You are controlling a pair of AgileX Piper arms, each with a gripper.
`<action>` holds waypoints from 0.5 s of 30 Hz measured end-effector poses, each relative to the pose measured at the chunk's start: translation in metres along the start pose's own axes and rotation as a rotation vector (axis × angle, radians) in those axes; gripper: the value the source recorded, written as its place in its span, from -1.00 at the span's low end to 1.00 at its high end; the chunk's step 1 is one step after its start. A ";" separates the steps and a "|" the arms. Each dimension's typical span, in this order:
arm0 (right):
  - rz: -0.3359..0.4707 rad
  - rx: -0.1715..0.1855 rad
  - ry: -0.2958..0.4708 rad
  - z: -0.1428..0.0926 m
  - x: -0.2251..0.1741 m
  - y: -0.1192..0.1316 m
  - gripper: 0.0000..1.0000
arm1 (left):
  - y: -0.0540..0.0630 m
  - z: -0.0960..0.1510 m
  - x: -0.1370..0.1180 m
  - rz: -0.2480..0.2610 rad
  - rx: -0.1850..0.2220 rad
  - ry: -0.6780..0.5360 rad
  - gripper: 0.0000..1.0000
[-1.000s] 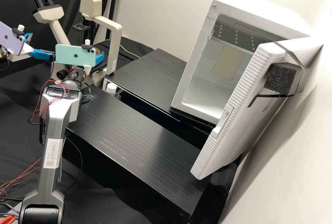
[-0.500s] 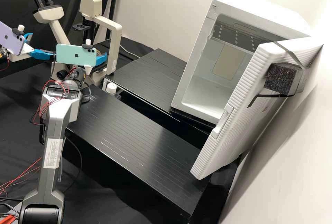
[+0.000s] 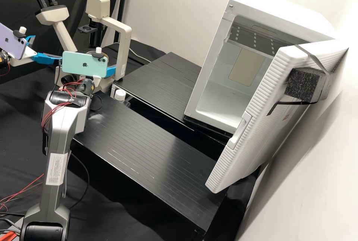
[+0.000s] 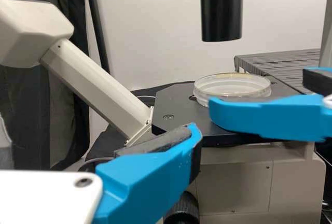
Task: Take out the petri dish and place it under the microscope.
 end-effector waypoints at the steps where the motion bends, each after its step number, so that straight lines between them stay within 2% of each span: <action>1: -0.002 -0.008 0.014 0.000 -0.006 0.001 1.00 | 0.000 0.000 0.000 0.000 0.000 0.000 1.00; 3: 0.007 -0.013 0.039 -0.001 -0.022 0.006 1.00 | 0.000 0.000 0.000 0.000 0.000 0.000 1.00; 6: 0.056 0.005 0.087 -0.002 -0.045 0.017 1.00 | 0.000 0.000 0.000 0.000 0.000 0.000 1.00; 9: 0.116 0.037 0.122 -0.003 -0.064 0.028 1.00 | 0.000 0.000 0.000 0.000 0.000 0.000 1.00; 15: 0.183 0.056 0.125 0.004 -0.090 0.039 1.00 | 0.000 0.000 0.000 0.000 0.000 0.000 1.00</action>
